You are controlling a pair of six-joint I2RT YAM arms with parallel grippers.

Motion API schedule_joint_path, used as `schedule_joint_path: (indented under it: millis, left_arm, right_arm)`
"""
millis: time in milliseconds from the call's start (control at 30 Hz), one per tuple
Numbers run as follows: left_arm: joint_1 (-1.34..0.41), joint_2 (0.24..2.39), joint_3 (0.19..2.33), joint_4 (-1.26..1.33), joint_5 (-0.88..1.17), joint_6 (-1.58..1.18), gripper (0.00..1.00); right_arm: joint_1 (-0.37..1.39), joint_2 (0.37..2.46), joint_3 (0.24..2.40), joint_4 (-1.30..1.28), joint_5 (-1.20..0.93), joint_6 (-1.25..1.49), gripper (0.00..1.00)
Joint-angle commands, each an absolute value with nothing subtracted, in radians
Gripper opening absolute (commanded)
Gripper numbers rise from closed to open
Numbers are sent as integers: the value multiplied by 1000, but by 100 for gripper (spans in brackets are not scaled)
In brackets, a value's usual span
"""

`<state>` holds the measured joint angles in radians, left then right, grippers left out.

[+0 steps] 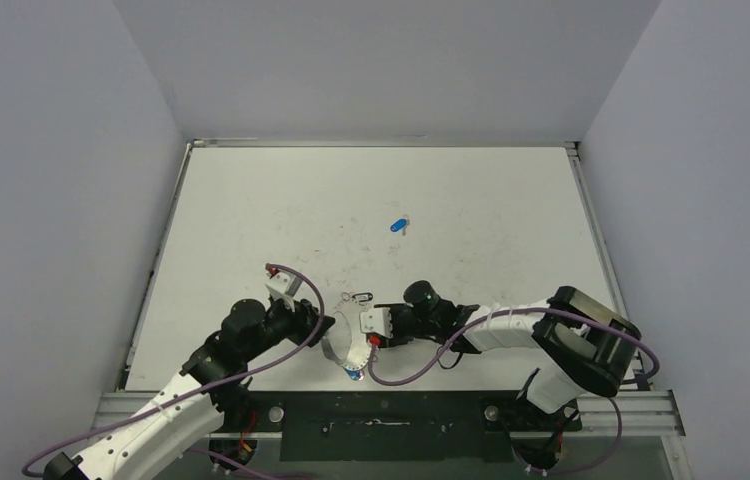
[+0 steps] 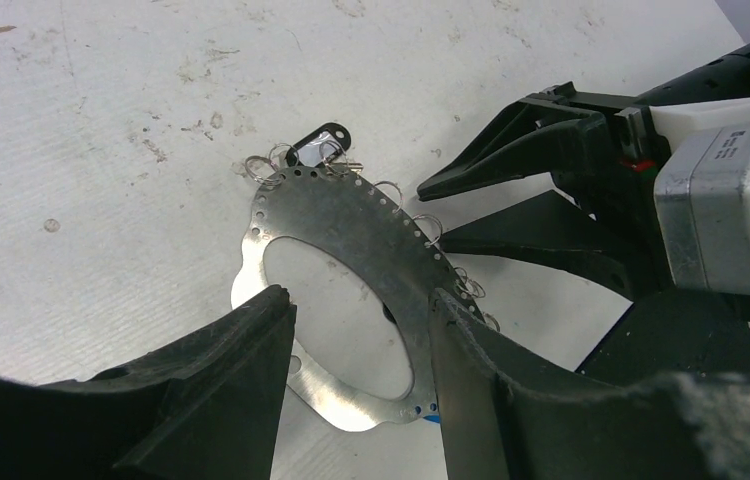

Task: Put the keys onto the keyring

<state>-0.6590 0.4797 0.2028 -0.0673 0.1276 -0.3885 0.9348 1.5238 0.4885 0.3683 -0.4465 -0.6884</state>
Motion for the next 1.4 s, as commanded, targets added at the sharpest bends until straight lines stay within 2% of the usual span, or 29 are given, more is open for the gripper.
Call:
schedule_joint_path:
  millis: [0,500,1000,1167,1367]
  left_arm:
    - [-656,467,238,-62,115,-395,49]
    - [-657,454,238,-78,113,-394,49]
    - [-656,439,233,-16,188,-329,47]
    - [-656,433,196,129,336,-214,47]
    - [-658,421,111,325,458,-83,52]
  right_arm:
    - [928,1547,531,409,-490,-699,36]
    - [929,1542,579,322,-549,-715,0]
    - [920,1450,707,27,-677,-647,0]
    - [914,1430,754,-77,-725,-669,0]
    - [907,1398,780,-159,-759,-709,0]
